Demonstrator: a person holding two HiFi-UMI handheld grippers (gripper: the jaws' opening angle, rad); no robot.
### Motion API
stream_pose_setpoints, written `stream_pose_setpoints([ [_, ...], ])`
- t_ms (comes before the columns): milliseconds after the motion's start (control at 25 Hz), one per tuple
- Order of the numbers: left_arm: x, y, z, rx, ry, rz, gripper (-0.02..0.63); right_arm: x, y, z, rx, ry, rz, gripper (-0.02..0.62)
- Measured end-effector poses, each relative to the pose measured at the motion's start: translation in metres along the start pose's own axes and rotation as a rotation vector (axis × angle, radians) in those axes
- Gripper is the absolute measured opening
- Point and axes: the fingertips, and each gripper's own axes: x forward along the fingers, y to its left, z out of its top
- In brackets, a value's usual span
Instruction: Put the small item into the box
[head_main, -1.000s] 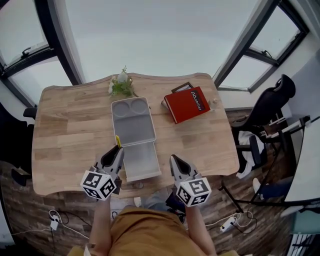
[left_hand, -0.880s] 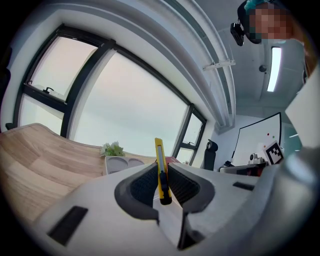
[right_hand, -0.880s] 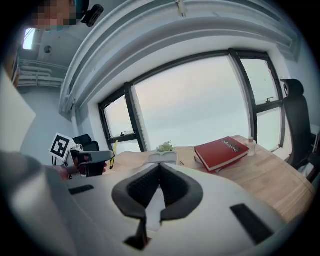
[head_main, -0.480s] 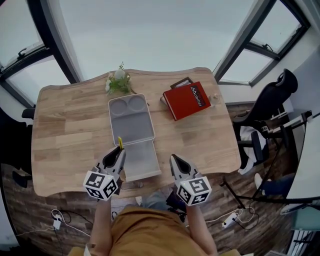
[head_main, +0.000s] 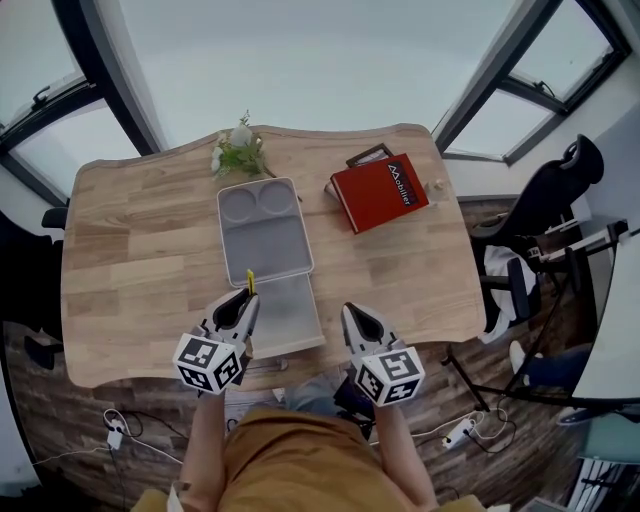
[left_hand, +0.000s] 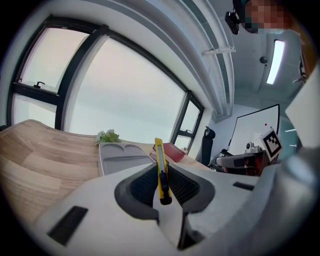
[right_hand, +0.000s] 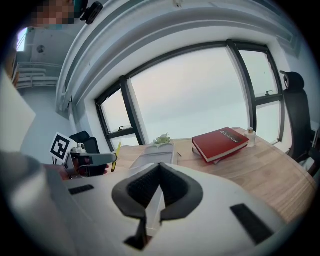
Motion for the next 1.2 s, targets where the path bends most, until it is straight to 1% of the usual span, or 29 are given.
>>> stream_pose_setpoints([
  [200,0.009,-0.001,-0.014,0.024,0.055,-0.018,0.063,0.006,-0.005,-0.004,0.000,0.017,-0.004,0.005],
  [480,0.019,-0.007,-0.030,0.010,0.122,-0.067,0.063,0.015,-0.012,-0.016,0.002,0.055,-0.011,0.005],
  [680,0.026,-0.012,-0.050,0.031,0.218,-0.115,0.063,0.020,-0.013,-0.020,0.005,0.066,-0.005,0.003],
  [800,0.030,-0.016,-0.060,0.047,0.254,-0.130,0.063,0.023,-0.015,-0.024,0.004,0.077,0.000,0.005],
  [880,0.032,-0.019,-0.064,0.073,0.277,-0.140,0.063,0.025,-0.016,-0.025,0.004,0.082,0.001,0.005],
  [1080,0.035,-0.018,-0.079,0.184,0.372,-0.161,0.063,0.028,-0.018,-0.031,0.011,0.098,0.002,0.005],
  [1200,0.038,-0.016,-0.085,0.211,0.406,-0.164,0.063,0.030,-0.019,-0.035,0.018,0.109,0.004,0.005],
])
